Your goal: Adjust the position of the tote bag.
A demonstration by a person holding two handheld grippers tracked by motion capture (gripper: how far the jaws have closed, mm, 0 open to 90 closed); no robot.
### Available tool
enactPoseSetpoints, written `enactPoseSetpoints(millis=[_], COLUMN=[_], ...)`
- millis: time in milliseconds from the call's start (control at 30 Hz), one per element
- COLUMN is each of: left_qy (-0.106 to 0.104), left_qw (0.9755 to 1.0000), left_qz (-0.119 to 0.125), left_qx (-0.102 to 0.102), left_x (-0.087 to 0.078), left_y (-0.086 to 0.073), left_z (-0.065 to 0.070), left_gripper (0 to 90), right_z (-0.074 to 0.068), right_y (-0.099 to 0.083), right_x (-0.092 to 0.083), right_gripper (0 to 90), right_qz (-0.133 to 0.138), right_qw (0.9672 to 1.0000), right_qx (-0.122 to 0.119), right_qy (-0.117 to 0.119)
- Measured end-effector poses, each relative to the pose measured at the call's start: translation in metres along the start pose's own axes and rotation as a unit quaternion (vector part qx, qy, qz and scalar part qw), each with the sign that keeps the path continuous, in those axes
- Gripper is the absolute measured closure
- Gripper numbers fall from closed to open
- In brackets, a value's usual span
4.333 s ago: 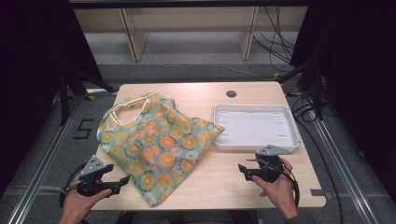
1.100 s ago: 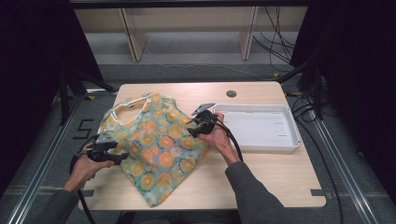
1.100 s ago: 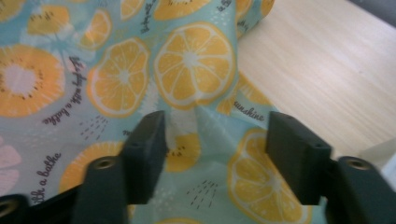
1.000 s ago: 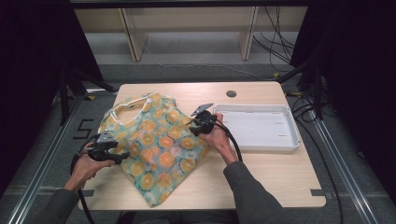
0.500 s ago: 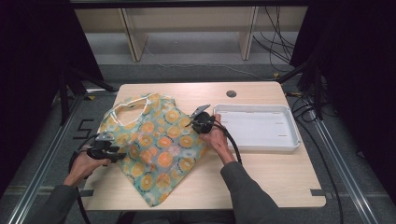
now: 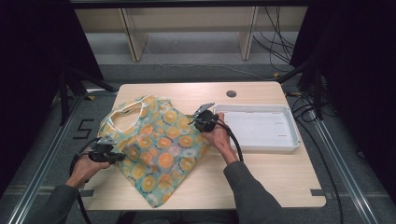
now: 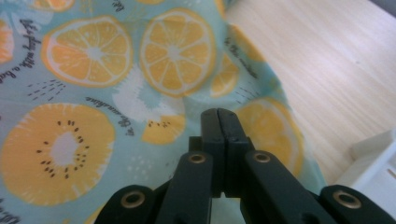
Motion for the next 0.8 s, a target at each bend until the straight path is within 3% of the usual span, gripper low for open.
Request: enactPoseSetpoints(millis=[133, 200, 233, 267, 333, 400, 433, 500, 533, 567, 633, 700, 733, 800], left_qy=[-0.003, -0.009, -0.011, -0.014, -0.02, -0.022, -0.024, -0.033, -0.033, -0.032, -0.036, -0.033, -0.042, -0.043], left_qw=[1.0, 0.9999, 0.9999, 0.9998, 0.9998, 0.9997, 0.9997, 0.9993, 0.9993, 0.9994, 0.9992, 0.9992, 0.999, 0.999], left_qz=[-0.005, -0.009, -0.007, -0.014, -0.007, -0.007, -0.009, -0.007, -0.007, -0.01, -0.01, -0.01, -0.005, -0.005], left_qx=[-0.004, -0.003, -0.003, 0.004, -0.005, -0.001, 0.002, 0.013, 0.013, 0.012, 0.013, 0.017, 0.017, 0.01], left_x=[-0.009, -0.014, -0.019, -0.022, -0.024, -0.025, -0.027, -0.029, -0.029, -0.03, -0.031, -0.032, -0.032, -0.032], left_y=[-0.007, -0.009, -0.011, -0.011, -0.012, -0.012, -0.011, -0.011, -0.011, -0.011, -0.01, -0.01, -0.009, -0.009], left_z=[0.014, 0.021, 0.031, 0.035, 0.047, 0.05, 0.057, 0.062, 0.062, 0.065, 0.07, 0.071, 0.073, 0.076], left_gripper=[89.9, 89.9, 90.0, 89.9, 89.9, 89.9, 89.9, 89.9, 89.9, 89.9, 89.9, 89.9, 89.9, 89.9], right_z=[-0.005, -0.008, -0.008, -0.011, -0.021, -0.028, -0.042, -0.055, -0.055, -0.071, -0.084, -0.09, -0.104, -0.114], right_y=[0.001, 0.0, -0.002, -0.003, -0.007, -0.01, -0.018, -0.026, -0.026, -0.04, -0.05, -0.055, -0.06, -0.06], right_x=[-0.017, -0.025, -0.031, -0.035, -0.045, -0.049, -0.056, -0.061, -0.061, -0.065, -0.065, -0.064, -0.061, -0.059], right_gripper=[90.0, 90.0, 90.0, 90.0, 90.0, 90.0, 89.7, 89.7, 89.7, 89.7, 88.9, 88.6, 88.6, 88.7], right_qz=[0.016, 0.017, 0.02, 0.017, 0.011, 0.002, -0.001, -0.008, -0.008, -0.015, -0.022, -0.022, -0.024, -0.022], right_qw=[0.9998, 0.9998, 0.9997, 0.9998, 0.9997, 0.9997, 0.9992, 0.9981, 0.9981, 0.9967, 0.9952, 0.9946, 0.9921, 0.9899], right_qx=[0.014, 0.012, -0.007, -0.003, -0.016, -0.014, -0.021, -0.037, -0.037, -0.039, -0.02, -0.021, -0.033, -0.038], right_qy=[0.004, 0.003, 0.007, 0.009, 0.016, 0.021, 0.034, 0.049, 0.049, 0.07, 0.093, 0.099, 0.119, 0.135])
Point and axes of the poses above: each handheld gripper's, and its own axes: x roughly forward along the jaws, y roughly out of its top, z roughly to its right, the point moved 1 cm from there along x, roughly forward along the jaws, and after that the axes turned 12 degrees about y, right-handed, at the moved point
